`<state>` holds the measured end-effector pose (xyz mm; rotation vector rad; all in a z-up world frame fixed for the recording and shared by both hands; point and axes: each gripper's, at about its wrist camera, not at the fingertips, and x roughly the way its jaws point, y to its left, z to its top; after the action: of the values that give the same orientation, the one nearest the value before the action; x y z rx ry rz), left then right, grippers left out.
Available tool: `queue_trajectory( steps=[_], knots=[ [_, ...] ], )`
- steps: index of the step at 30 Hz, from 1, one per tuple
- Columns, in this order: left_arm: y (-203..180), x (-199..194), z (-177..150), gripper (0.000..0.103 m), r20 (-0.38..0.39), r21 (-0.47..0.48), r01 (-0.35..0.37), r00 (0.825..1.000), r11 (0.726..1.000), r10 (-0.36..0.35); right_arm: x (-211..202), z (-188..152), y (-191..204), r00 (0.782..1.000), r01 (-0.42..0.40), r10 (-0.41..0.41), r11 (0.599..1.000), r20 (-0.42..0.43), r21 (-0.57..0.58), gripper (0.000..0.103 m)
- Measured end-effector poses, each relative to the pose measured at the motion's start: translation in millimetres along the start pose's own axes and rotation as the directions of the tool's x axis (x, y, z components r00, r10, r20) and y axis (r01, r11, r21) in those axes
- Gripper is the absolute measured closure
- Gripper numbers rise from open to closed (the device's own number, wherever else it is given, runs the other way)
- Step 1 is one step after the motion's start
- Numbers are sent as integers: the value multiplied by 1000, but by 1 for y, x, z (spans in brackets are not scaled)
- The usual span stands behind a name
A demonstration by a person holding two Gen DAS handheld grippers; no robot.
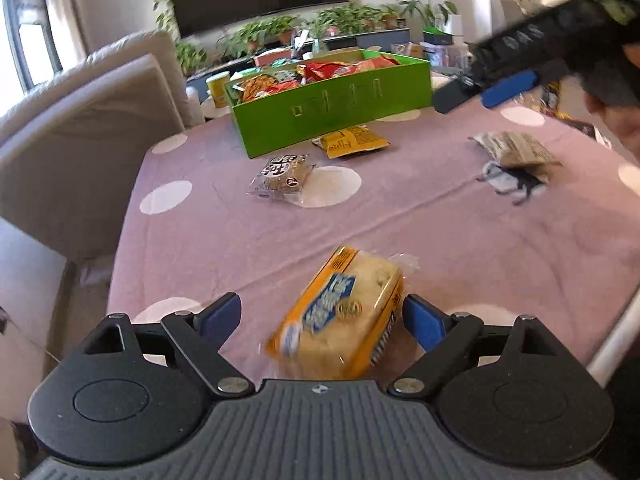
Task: Organize snacks
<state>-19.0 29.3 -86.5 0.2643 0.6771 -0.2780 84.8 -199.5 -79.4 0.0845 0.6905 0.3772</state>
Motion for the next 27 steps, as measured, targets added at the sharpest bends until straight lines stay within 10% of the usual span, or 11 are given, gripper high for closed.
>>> queue_trajectory(
  steps=[6, 27],
  knots=[
    [15, 15, 5, 59, -28, -156, 60, 998, 986, -65, 7, -2, 0, 1000, -1, 1, 1000, -11, 5, 38],
    [39, 2, 0, 62, 26, -306, 20, 1000, 952, -13, 48, 2, 59, 992, -112, 104, 988, -78, -106, 37]
  ],
)
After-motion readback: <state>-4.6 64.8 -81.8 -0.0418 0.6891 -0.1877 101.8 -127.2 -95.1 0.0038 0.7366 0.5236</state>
